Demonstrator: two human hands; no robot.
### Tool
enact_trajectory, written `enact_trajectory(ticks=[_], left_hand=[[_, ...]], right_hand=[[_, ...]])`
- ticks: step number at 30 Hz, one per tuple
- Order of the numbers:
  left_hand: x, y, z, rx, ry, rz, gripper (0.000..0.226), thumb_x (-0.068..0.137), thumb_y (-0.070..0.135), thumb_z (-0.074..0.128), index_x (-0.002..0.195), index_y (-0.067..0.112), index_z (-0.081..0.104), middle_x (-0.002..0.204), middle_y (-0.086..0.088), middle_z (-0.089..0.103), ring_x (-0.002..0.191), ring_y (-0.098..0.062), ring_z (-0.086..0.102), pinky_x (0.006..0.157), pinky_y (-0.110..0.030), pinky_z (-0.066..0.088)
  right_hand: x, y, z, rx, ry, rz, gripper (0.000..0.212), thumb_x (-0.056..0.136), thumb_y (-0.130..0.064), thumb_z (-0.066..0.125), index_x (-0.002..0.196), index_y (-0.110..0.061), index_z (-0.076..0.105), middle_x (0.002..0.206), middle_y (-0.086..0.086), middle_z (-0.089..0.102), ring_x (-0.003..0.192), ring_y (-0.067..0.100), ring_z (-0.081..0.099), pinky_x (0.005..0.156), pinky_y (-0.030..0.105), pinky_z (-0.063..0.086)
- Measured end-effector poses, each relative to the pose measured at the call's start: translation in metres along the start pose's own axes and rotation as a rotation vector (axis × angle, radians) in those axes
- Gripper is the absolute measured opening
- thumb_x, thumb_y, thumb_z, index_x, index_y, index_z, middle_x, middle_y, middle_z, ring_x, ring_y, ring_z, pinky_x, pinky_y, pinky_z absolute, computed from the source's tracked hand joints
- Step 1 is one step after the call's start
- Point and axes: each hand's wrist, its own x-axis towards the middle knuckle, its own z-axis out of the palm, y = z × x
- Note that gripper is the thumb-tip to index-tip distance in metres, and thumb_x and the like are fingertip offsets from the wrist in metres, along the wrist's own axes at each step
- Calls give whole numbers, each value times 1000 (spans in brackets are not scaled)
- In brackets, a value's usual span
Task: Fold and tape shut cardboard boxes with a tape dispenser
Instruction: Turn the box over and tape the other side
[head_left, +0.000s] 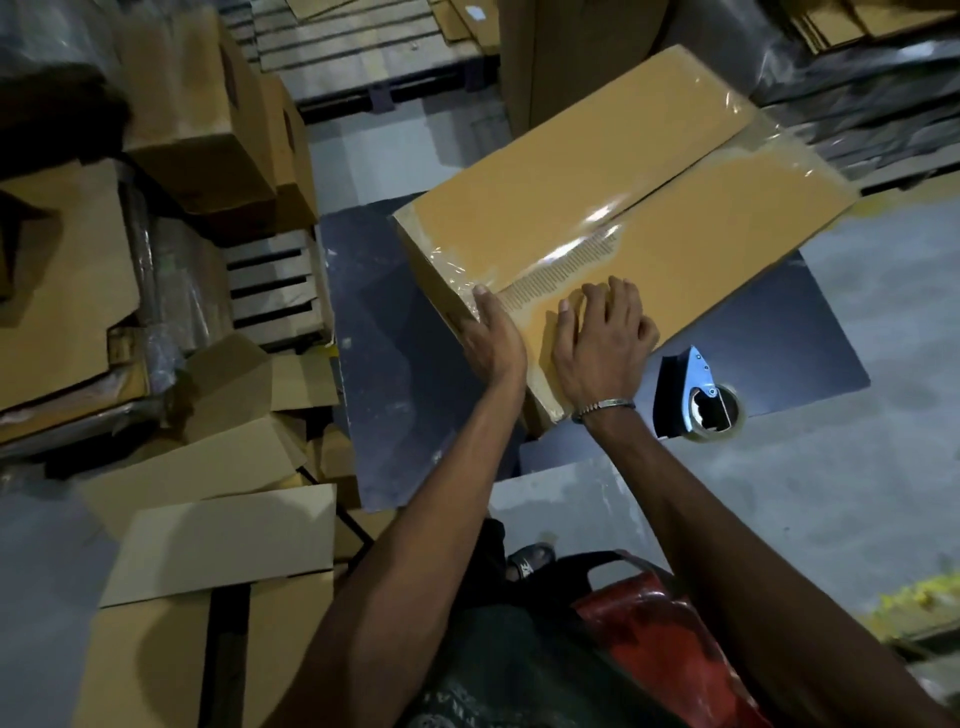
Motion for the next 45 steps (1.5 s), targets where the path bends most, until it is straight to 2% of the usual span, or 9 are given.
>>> enact_trajectory(ticks=[5,10,14,17,20,24,29,37,45], left_hand=[[26,5,-30,281,-68,160,118,90,86,43,168,12,-6,177,-12,1,162,-31,10,124,-49,26],[76,53,-16,207,-54,425,92,109,56,42,166,8,-13,176,-12,-10,163,-27,4,131,-37,11],[85,58,1,35,86,300,65,115,38,34,168,7,9,171,-18,27,146,-32,44,100,-15,31],[100,51,-2,-164,-15,38,71,107,67,33,157,17,46,137,0,60,122,-21,62,86,-27,44],[123,56,-14,-271,-225,-150,91,94,87,29,156,23,47,150,-6,58,119,-21,61,93,-35,48],[150,82,-26,-15,73,123,92,101,77,31,169,17,11,175,-12,18,158,-33,26,127,-53,25],[168,88,-19,206,-13,435,49,116,37,31,133,1,60,141,-21,59,137,-36,50,109,-37,37],[168,87,-17,136,31,427,47,116,33,33,121,-4,61,122,-22,66,114,-33,62,90,-31,41],[173,82,-14,123,36,403,61,114,45,31,140,-4,57,140,-25,61,130,-38,58,111,-53,45]], right_hand=[[-1,-6,-3,-81,-75,-28,54,107,-52,33,143,-17,54,160,13,43,152,30,30,110,50,30],[1,-7,-6,-119,-121,-38,55,107,-54,31,145,-20,52,160,11,42,153,28,27,113,50,28],[4,-5,-4,-144,-185,-39,59,108,-56,27,152,-21,45,164,10,36,156,26,21,115,51,25],[5,-6,-4,-145,-197,-39,60,108,-56,27,153,-21,44,165,10,34,156,25,21,117,52,24],[3,-5,-6,-129,-195,-23,59,107,-55,29,153,-22,45,166,8,33,156,23,20,118,51,24],[6,-14,-8,-142,-178,-3,62,107,-56,30,154,-19,43,168,9,30,157,24,19,117,51,25],[24,-33,-5,-127,-257,-32,69,106,-63,22,160,-22,32,171,7,20,159,22,10,121,51,19],[15,-24,-10,-11,-86,141,62,104,-57,29,154,-22,42,165,1,36,155,20,23,117,49,25],[22,-19,1,-75,-46,486,73,104,-61,35,163,-19,24,172,14,13,160,31,4,120,54,23]])
